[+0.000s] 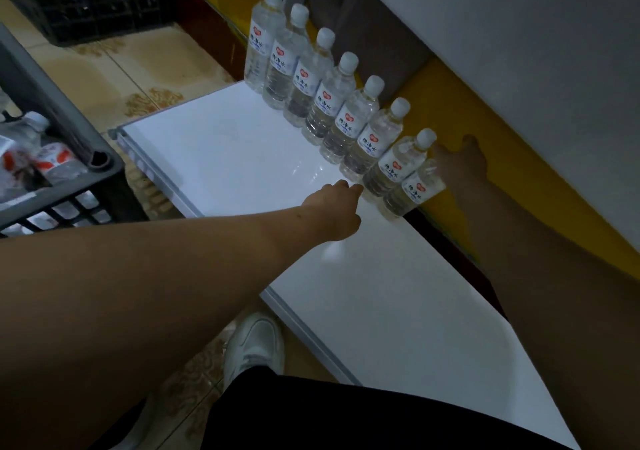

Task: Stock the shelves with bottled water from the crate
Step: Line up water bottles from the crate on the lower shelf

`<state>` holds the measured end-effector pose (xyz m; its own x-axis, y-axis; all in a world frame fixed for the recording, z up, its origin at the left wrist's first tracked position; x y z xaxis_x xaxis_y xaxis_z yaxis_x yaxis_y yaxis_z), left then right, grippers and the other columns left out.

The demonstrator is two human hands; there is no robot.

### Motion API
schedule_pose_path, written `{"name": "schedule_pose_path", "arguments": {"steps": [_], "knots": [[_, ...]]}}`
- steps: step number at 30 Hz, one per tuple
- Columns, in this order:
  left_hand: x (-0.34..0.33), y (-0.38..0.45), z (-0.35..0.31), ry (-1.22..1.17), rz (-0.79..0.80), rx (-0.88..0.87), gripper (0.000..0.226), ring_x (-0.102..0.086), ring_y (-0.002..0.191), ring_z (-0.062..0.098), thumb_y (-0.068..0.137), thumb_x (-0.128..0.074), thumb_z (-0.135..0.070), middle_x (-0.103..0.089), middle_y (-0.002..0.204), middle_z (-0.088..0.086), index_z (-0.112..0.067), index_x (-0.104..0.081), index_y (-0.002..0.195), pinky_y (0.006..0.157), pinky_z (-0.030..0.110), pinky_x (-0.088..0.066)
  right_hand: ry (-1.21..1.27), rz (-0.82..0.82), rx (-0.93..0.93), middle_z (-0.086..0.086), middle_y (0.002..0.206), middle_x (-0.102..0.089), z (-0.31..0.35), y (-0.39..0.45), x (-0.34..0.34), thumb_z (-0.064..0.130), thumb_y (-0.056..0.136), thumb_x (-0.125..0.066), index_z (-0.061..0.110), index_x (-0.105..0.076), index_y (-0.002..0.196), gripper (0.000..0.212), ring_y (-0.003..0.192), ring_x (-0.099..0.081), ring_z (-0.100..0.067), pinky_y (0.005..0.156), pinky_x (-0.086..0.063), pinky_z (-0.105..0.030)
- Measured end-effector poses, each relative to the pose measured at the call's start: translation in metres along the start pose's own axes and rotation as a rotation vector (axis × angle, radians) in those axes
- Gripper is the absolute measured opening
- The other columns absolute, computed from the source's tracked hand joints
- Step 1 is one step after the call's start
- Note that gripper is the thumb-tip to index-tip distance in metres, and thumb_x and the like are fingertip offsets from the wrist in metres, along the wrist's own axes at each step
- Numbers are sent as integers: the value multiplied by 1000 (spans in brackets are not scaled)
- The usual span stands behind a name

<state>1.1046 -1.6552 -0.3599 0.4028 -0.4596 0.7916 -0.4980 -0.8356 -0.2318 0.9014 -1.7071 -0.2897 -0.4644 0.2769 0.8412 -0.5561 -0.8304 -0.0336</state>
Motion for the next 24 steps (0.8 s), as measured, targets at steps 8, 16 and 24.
{"name": "schedule_pose_path", "arguments": {"steps": [8,16,24], "knots": [[78,-39,-11,80,-120,-71,56,-51,120,33,95,-53,-25,-48,139,13,-18,-34,147,97,40,-45,-31,55,431,-15,143,-47,113,-83,-13,36,101,-47,5,-40,143,52,130,-46,-29,95,-36,-27],[200,-136,65,495,-29,-12,60,-48,125,34,100,-42,-39,-44,144,13,-23,-20,154,99,40,-45,150,204,589,-6,155,-36,218,-188,-10,39,104,-36,19,-32,151,51,140,-37,-25,108,-32,-32],[258,-276,218,94,-246,325,41,-60,110,22,98,-45,-29,-60,130,6,-19,-50,138,83,26,-45,160,468,774,0,159,-27,294,-289,-87,41,104,-34,21,-24,155,55,145,-29,-18,114,-24,-32]]}}
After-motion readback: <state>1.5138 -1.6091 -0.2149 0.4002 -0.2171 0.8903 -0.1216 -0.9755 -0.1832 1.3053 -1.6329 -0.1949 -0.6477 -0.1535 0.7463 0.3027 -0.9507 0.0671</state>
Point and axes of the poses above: each hand's wrist, its own y-axis towards the middle knuckle, its own x-axis out of the back of the hand, z = x × y, the point moved 2 cm from there along y, towards the middle knuckle
